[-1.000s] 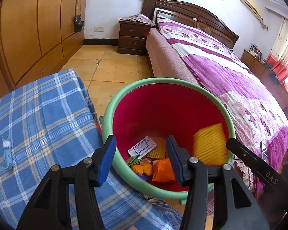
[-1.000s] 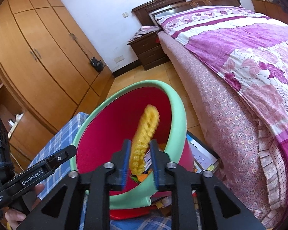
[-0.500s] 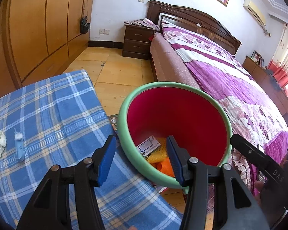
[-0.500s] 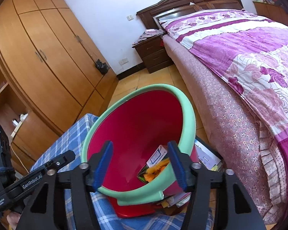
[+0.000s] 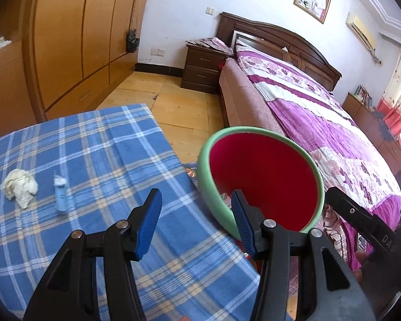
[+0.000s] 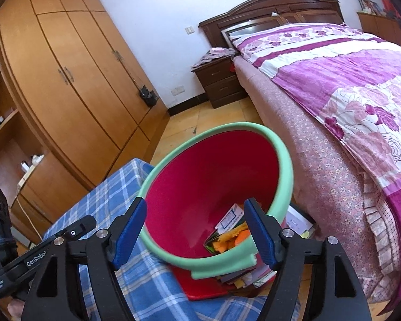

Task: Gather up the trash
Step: 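Move both open tools back from the bucket toward the table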

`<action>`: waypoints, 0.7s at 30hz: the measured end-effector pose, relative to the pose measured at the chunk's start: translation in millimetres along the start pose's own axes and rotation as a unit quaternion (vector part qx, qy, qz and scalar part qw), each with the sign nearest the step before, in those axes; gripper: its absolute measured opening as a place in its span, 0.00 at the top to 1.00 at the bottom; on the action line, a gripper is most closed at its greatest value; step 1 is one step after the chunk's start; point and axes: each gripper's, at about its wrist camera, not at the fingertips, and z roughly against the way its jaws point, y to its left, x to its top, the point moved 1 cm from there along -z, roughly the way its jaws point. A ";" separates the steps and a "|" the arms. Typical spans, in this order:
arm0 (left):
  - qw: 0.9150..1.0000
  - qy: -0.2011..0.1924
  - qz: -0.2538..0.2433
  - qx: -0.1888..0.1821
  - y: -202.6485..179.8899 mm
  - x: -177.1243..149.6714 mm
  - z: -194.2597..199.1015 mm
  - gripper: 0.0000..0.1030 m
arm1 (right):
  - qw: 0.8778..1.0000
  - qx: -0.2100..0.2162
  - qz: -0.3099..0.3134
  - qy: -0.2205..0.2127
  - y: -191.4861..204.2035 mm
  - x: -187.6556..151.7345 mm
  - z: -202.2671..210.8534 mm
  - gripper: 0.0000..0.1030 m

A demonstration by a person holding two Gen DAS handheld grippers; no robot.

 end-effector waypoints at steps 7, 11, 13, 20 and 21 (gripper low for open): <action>1.000 -0.014 0.015 0.022 33.2 -0.8 21.0 0.48 | 1.000 0.003 0.015 -0.002 23.4 -5.9 1.0 0.26; 0.999 -0.023 0.022 0.036 53.9 -0.6 32.7 0.47 | 1.000 0.005 0.024 0.001 36.4 -9.1 -0.9 0.26; 0.998 -0.028 0.025 0.044 63.1 0.4 37.9 0.47 | 1.000 0.005 0.029 0.002 43.2 -11.2 -2.6 0.26; 0.996 -0.042 0.035 0.076 101.8 3.7 52.9 0.47 | 0.999 0.005 0.037 0.007 60.0 -17.0 -10.2 0.26; 0.995 -0.043 0.037 0.081 106.3 3.8 54.0 0.47 | 0.999 0.005 0.039 0.008 62.0 -17.4 -11.9 0.26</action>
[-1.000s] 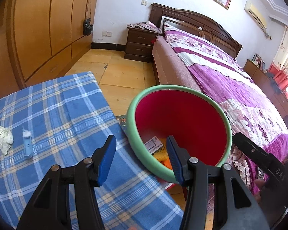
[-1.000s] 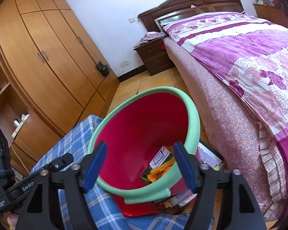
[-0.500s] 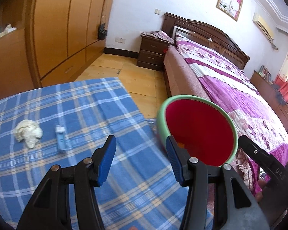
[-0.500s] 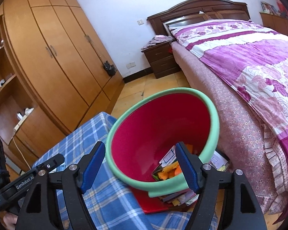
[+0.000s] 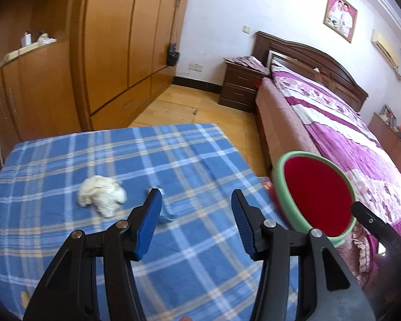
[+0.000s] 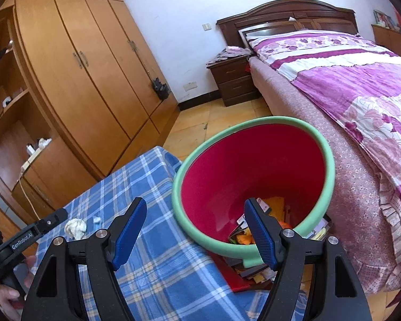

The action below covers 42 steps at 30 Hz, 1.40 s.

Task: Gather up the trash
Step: 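Move both open tools back from the bucket toward the table, then grasp the white crumpled tissue with the left tool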

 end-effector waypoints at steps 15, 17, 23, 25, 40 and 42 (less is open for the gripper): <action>0.996 0.017 0.041 0.077 95.0 0.7 -29.6 0.43 | 0.999 -0.002 0.015 0.028 30.1 -13.1 -28.4 0.26; 0.996 0.029 0.040 0.078 100.8 -1.5 -39.4 0.40 | 0.999 -0.002 0.018 0.032 35.0 -15.0 -32.2 0.26; 0.993 0.058 0.031 0.094 110.2 -6.8 -69.9 0.40 | 0.998 -0.002 0.033 0.046 49.7 -19.1 -43.2 0.26; 0.992 0.065 0.032 0.105 113.0 -8.6 -77.7 0.40 | 0.998 -0.003 0.040 0.050 54.0 -20.4 -45.8 0.26; 0.991 0.068 0.083 0.075 131.3 -16.3 -87.4 0.71 | 0.994 0.008 0.076 0.077 84.7 -29.7 -64.8 0.26; 0.992 0.060 0.086 0.070 132.5 -16.0 -82.5 0.74 | 0.993 0.013 0.082 0.085 91.4 -30.9 -69.3 0.26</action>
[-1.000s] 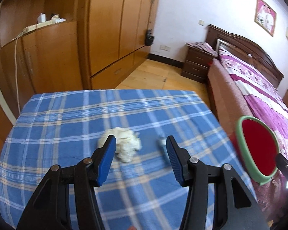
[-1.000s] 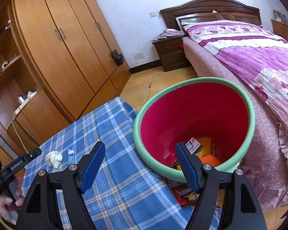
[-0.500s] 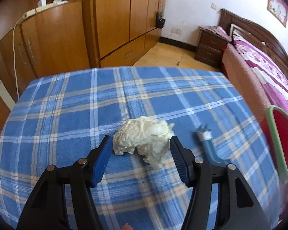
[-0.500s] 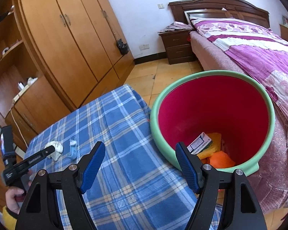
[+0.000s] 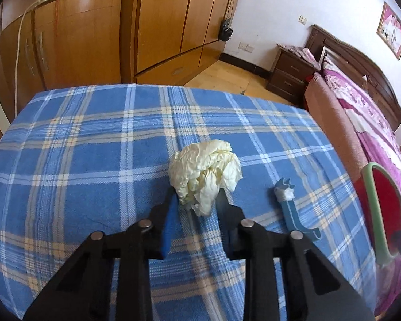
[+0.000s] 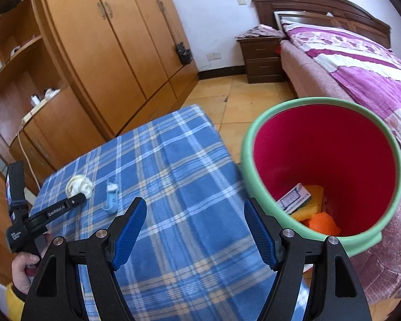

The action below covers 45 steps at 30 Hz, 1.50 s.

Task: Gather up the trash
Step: 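Grasp the white crumpled tissue with the left tool, then grasp the small blue bottle with the right tool while the left tool holds the tissue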

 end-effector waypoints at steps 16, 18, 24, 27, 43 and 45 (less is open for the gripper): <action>0.998 -0.037 0.044 0.024 31.3 4.4 20.1 0.80 | 0.995 0.049 0.070 0.060 67.2 0.4 -51.2 0.26; 0.998 -0.035 0.049 0.024 34.4 4.8 19.0 0.80 | 0.993 0.056 0.081 0.070 75.7 -1.7 -59.0 0.26; 0.998 -0.038 0.053 0.020 37.7 3.5 19.6 0.80 | 0.989 0.069 0.104 0.085 96.5 -8.3 -80.0 0.28; 0.998 -0.038 0.053 0.019 37.6 2.4 20.3 0.80 | 0.987 0.073 0.107 0.093 101.7 -9.4 -89.5 0.41; 0.998 -0.048 0.037 0.007 23.9 0.1 28.5 0.80 | 0.989 0.089 0.084 0.083 94.6 -10.6 -85.0 0.83; 0.998 -0.051 0.035 0.005 21.0 0.2 31.3 0.80 | 0.990 0.092 0.078 0.074 89.1 -10.0 -73.9 0.83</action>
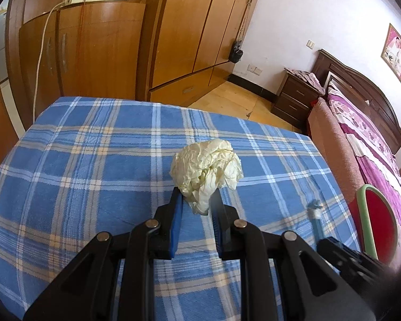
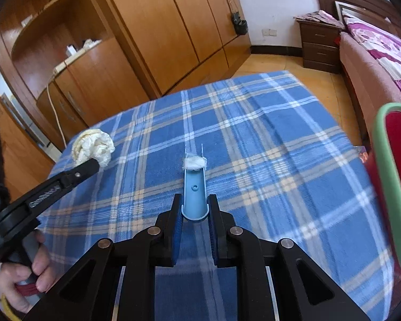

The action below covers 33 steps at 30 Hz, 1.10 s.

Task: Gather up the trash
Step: 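Grasp the small blue bottle with the right tool while the left tool holds the tissue, then carry the tissue and the blue bottle over the red bucket with both tools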

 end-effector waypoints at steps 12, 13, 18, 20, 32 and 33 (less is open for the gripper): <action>0.999 -0.011 -0.039 -0.023 -40.4 -4.3 32.9 0.80 | 0.997 -0.010 -0.030 -0.064 -35.2 -14.4 85.4 0.83; 0.999 -0.012 -0.042 -0.026 -44.9 -5.2 36.9 0.80 | 0.997 -0.009 -0.036 -0.070 -39.7 -15.8 93.2 0.83; 0.997 -0.020 -0.062 -0.045 -70.8 -14.1 59.2 0.80 | 0.994 -0.015 -0.045 -0.093 -50.9 -20.9 118.2 0.83; 0.996 -0.020 -0.069 -0.054 -81.0 -17.6 66.8 0.80 | 0.993 -0.017 -0.052 -0.102 -56.3 -22.5 129.3 0.83; 0.990 -0.005 -0.093 -0.110 -138.3 -37.4 95.0 0.80 | 0.984 -0.041 -0.082 -0.151 -92.8 -36.7 184.7 0.83; 0.989 -0.004 -0.095 -0.113 -143.4 -38.1 95.8 0.80 | 0.983 -0.044 -0.087 -0.155 -97.4 -38.3 189.1 0.83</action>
